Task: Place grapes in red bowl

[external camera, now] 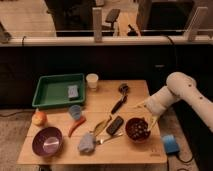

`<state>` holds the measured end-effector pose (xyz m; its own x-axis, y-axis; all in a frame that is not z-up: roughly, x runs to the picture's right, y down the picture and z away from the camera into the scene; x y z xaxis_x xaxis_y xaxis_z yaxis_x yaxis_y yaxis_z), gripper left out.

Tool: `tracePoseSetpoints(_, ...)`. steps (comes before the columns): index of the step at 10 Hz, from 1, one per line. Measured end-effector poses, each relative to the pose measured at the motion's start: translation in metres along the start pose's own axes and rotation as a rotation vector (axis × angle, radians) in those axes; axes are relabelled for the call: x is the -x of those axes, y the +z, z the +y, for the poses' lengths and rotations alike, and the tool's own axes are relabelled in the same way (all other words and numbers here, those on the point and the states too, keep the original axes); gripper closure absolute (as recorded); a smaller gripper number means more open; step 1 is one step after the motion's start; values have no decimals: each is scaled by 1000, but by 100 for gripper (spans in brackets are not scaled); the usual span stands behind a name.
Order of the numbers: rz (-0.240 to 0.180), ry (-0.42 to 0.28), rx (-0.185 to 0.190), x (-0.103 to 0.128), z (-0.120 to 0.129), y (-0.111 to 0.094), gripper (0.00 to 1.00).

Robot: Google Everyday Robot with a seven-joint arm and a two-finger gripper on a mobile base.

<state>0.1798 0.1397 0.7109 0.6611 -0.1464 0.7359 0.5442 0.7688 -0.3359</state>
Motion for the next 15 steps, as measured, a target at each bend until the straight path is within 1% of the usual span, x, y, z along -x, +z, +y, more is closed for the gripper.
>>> tracePoseSetpoints(6, -13, 0, 16, -1, -6, 0, 20)
tracePoseSetpoints(11, -36, -20, 8, -1, -7, -1, 20)
tracePoseSetpoints(15, -38, -20, 7, -1, -7, -1, 20)
